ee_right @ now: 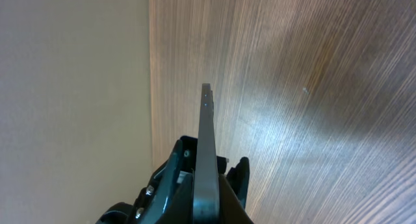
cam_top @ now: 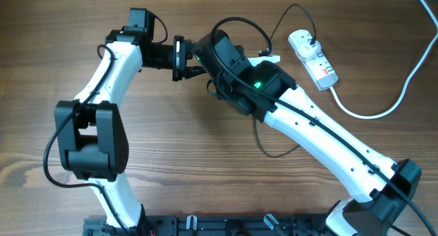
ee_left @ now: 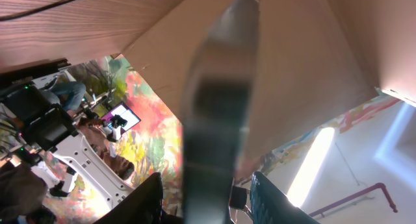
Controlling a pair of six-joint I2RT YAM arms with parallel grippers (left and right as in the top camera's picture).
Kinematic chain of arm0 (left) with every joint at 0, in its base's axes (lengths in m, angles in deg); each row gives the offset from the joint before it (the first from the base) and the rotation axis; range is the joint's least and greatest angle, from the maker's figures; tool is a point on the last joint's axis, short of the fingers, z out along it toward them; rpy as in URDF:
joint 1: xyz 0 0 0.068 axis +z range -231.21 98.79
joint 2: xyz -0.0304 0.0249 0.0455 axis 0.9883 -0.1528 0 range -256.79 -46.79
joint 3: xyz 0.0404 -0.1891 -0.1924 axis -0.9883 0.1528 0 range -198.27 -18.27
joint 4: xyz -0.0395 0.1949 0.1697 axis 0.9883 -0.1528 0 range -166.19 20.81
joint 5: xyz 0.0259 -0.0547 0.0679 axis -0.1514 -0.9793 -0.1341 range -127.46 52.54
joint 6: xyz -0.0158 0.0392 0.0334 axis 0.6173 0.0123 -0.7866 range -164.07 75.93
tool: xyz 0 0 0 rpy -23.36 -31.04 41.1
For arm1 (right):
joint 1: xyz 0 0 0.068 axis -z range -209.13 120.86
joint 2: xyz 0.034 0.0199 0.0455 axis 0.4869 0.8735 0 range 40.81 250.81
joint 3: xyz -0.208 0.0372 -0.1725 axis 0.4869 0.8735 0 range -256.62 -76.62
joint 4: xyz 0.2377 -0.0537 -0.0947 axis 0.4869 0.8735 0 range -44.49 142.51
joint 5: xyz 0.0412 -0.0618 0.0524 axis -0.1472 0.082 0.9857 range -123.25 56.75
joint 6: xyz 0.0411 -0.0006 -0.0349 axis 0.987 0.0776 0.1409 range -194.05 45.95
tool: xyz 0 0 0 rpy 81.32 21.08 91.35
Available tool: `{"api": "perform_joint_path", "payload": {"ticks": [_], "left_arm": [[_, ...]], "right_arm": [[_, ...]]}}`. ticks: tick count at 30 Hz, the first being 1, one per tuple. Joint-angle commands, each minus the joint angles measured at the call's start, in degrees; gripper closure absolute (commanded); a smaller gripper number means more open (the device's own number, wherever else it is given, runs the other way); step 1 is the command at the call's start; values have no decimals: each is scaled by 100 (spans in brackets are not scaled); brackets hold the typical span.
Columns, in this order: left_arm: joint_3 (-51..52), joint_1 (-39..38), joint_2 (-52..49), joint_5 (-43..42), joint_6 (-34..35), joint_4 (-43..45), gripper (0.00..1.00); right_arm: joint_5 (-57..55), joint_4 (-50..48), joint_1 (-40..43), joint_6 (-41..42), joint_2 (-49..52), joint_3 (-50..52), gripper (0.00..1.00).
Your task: Plug charger to phone and switch on socket
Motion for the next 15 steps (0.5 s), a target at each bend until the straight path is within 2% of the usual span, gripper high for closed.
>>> {"api": "perform_joint_path", "payload": {"ticks": [1,5,15], "left_arm": [[-92,15,157,-177,81,2,67],[-92,15,157,-175,81,2,73],[-92,15,155,-175,81,2,72]], "right_arm": [[-219,-72,-13,105,-131,-118,95],[-70,-24,-20,98,-131,-118,96],[116,-4,-24,83,-131,-116,95]]}}
